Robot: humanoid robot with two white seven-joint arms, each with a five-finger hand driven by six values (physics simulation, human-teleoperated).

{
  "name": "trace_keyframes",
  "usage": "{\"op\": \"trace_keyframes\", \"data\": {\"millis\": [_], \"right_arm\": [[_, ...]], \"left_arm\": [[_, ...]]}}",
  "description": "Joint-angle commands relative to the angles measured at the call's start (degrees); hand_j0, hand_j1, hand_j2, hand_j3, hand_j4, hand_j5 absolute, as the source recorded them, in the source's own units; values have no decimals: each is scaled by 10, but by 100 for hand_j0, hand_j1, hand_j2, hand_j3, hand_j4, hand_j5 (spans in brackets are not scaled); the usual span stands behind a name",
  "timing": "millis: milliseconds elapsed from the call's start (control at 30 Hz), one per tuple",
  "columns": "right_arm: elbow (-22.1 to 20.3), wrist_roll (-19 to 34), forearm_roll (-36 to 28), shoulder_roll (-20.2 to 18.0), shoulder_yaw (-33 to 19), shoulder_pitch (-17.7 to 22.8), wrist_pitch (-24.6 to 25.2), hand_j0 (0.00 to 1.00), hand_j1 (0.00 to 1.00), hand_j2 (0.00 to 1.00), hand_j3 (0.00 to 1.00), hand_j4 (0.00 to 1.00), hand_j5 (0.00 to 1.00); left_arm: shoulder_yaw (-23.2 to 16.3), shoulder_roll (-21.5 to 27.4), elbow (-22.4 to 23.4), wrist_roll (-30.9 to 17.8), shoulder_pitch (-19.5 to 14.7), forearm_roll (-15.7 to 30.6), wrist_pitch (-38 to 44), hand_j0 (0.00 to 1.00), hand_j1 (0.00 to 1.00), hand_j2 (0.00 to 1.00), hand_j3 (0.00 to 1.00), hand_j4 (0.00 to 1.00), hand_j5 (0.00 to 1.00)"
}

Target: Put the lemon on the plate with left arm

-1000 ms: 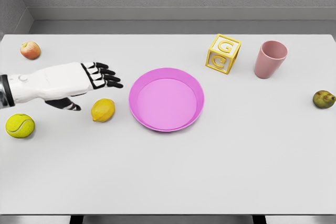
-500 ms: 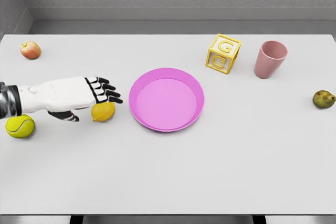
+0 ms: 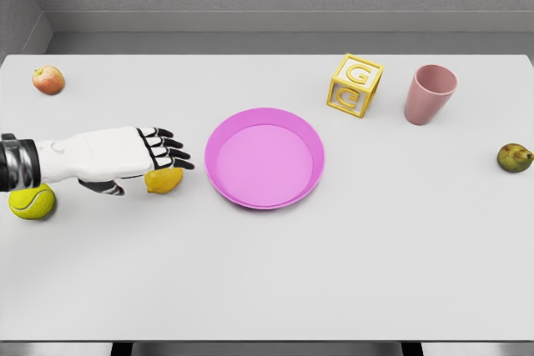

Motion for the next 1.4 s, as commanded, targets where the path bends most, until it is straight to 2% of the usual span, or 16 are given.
{"op": "trace_keyframes", "data": {"millis": [0, 167, 433, 500, 867, 967, 1367], "right_arm": [[0, 0, 0, 0, 0, 0, 0, 100, 100, 100, 100, 100, 100], [0, 0, 0, 0, 0, 0, 0, 100, 100, 100, 100, 100, 100], [0, 0, 0, 0, 0, 0, 0, 100, 100, 100, 100, 100, 100], [-1, 0, 0, 0, 0, 0, 0, 100, 100, 100, 100, 100, 100], [0, 0, 0, 0, 0, 0, 0, 100, 100, 100, 100, 100, 100], [0, 0, 0, 0, 0, 0, 0, 100, 100, 100, 100, 100, 100], [0, 0, 0, 0, 0, 0, 0, 100, 100, 100, 100, 100, 100]], "left_arm": [[0, 0, 1, 0, 0, -8, 1, 100, 100, 100, 100, 100, 100], [0, -16, 2, 0, -1, -44, 1, 100, 100, 100, 100, 100, 100], [0, -19, 2, 0, -13, -45, 1, 100, 100, 100, 100, 100, 100], [-13, -19, 2, 0, -14, -46, 1, 100, 100, 100, 100, 100, 100], [-33, -19, 2, 0, -30, -58, 1, 100, 100, 100, 100, 100, 100], [-44, -20, 2, 0, -30, -81, 1, 100, 100, 100, 100, 100, 100], [-57, -20, 13, 0, -28, -83, 1, 100, 100, 100, 100, 100, 100]]}}
